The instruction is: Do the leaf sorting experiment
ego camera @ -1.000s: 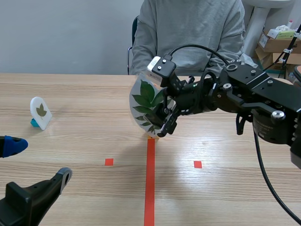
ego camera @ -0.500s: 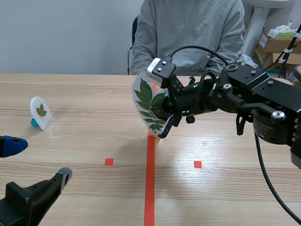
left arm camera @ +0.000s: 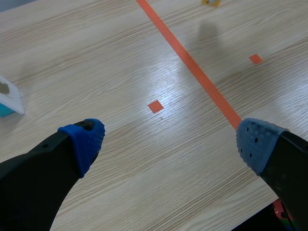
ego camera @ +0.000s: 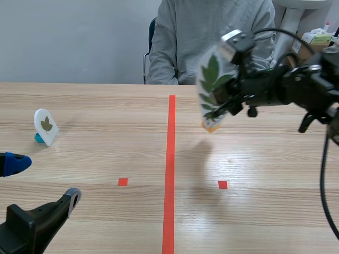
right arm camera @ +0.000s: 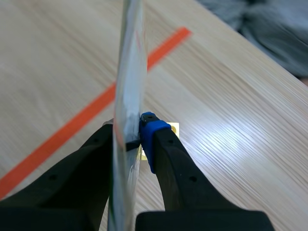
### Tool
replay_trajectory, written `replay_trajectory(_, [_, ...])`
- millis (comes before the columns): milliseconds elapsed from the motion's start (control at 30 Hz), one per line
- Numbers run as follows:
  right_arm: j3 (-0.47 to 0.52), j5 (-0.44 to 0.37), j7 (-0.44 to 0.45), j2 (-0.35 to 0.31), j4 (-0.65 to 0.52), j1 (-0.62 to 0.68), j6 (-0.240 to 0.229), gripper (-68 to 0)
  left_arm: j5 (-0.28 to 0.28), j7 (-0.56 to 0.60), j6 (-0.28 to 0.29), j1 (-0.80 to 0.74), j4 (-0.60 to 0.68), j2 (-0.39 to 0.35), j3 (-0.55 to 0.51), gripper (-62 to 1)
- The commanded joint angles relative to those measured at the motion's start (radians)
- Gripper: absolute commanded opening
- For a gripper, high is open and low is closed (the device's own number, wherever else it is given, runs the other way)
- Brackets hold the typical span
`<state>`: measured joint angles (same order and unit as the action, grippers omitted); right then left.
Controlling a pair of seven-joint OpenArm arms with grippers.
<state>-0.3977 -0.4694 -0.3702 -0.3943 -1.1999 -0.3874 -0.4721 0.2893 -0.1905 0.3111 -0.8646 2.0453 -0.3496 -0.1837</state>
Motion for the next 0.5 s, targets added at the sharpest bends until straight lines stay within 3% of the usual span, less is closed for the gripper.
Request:
replay_trajectory(0, [0.064,-0.026,-0.005,-0.032,-0.006,0.011,0.015,-66.0,0.006,0.013,-0.002,0.001,0.003,0.005,0.003,-2.4])
replay_trajectory(267, [0.393,-0.039,-0.025,-0.08,-0.003,0.12,0.092,-66.0,0.007,0.014,-0.002,0.001,0.003,0.006,0.003,-2.4])
replay_trajectory(467, [0.449,0.021,0.037,-0.099,0.048,0.114,0.137,-66.0,0.008,0.013,-0.002,0.001,0.003,0.006,0.003,-2.4])
